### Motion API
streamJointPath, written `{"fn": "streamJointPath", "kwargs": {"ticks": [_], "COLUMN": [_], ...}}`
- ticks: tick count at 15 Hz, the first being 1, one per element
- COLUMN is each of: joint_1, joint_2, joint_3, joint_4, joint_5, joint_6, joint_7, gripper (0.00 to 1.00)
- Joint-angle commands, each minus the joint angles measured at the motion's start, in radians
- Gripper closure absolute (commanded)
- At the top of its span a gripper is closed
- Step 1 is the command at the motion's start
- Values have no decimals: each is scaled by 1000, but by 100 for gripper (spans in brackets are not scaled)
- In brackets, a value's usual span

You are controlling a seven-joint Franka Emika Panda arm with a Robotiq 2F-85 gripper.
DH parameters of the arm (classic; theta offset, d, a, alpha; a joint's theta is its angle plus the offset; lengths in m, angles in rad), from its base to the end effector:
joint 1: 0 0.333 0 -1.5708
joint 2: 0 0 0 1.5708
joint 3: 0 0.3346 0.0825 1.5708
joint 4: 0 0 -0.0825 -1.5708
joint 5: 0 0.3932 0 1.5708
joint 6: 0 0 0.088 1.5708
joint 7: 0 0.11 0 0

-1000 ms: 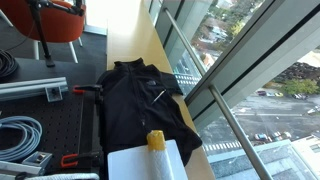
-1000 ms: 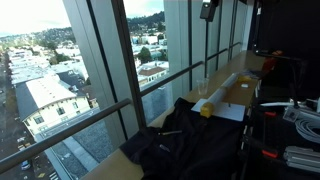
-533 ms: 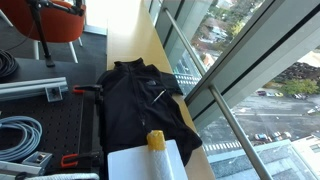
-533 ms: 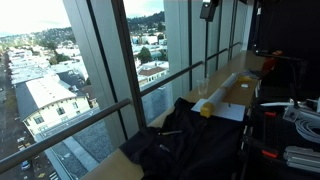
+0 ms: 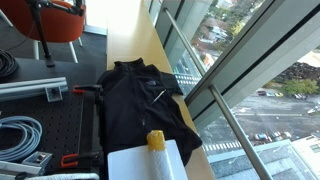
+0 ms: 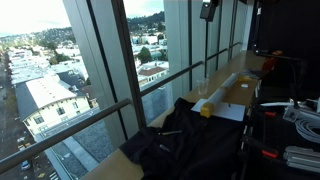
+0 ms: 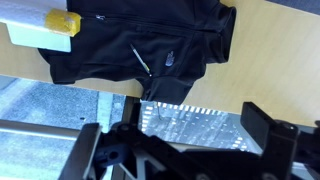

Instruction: Zip up the jersey

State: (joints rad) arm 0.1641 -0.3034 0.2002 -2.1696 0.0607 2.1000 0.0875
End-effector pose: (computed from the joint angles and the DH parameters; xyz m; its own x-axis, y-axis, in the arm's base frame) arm 0.4550 0.1860 0.5515 0.9444 0.2390 0.2259 0.2495 -0.9682 -0.0183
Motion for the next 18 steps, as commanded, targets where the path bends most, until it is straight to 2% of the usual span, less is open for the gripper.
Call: {"fn": "streamJointPath", "kwargs": {"ticks": [1, 6, 10, 14, 18], "joint_1": [6, 5, -4, -34, -71], "joint_2": [2, 4, 40, 142, 272], "joint_3": [2, -14, -45, -73, -97], "joint_4": [-9, -90, -178, -223, -232], "joint_5": [-7, -9, 4, -34, -81], "joint_6": [14, 77, 213, 396, 516], "joint_7": [-1, -63, -125, -145, -139], "gripper": [0, 0, 0, 0, 0]}}
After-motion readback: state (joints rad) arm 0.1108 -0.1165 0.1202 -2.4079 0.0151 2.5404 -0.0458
